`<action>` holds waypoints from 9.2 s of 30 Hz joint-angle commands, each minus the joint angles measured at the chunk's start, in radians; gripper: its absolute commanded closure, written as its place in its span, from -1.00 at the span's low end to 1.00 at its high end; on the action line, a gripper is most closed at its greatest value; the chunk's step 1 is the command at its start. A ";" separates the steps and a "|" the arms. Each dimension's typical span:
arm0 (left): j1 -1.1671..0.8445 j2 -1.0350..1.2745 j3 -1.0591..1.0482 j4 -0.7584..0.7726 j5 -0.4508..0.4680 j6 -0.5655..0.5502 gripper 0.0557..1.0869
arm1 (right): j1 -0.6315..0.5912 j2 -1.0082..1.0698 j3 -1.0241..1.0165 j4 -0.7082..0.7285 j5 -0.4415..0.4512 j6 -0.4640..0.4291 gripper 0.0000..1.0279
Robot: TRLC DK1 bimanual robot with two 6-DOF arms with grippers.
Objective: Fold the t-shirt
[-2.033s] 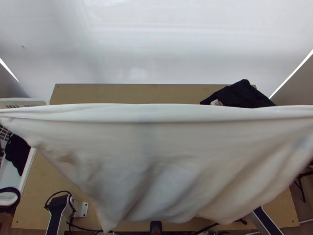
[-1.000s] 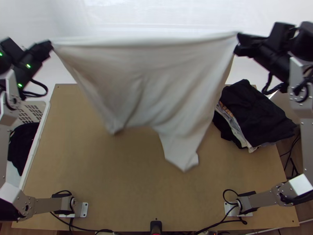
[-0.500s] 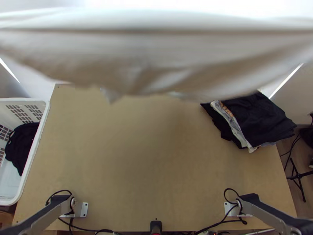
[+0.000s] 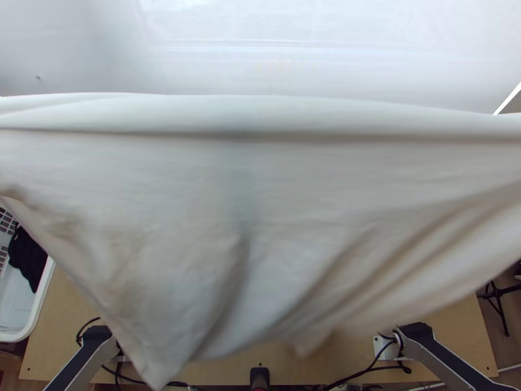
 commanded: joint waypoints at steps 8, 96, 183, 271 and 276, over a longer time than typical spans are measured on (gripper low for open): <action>-0.023 -0.157 -0.831 0.211 0.074 0.113 0.94 | 0.036 0.059 -0.666 0.009 -0.018 0.019 0.94; -0.037 0.402 -0.892 0.292 0.137 0.283 -0.92 | 0.127 0.222 -1.362 -0.120 -0.108 0.159 -0.87; -0.595 0.287 -1.141 -0.682 -0.062 1.061 -0.90 | 0.250 0.121 -1.768 0.135 -0.071 -0.047 0.94; 0.200 0.599 0.096 0.112 0.243 -0.065 0.93 | -0.037 0.605 -0.015 0.239 0.102 0.061 0.94; 0.232 0.543 0.175 0.154 0.243 -0.188 0.93 | -0.034 0.484 -0.029 0.288 0.102 0.082 0.94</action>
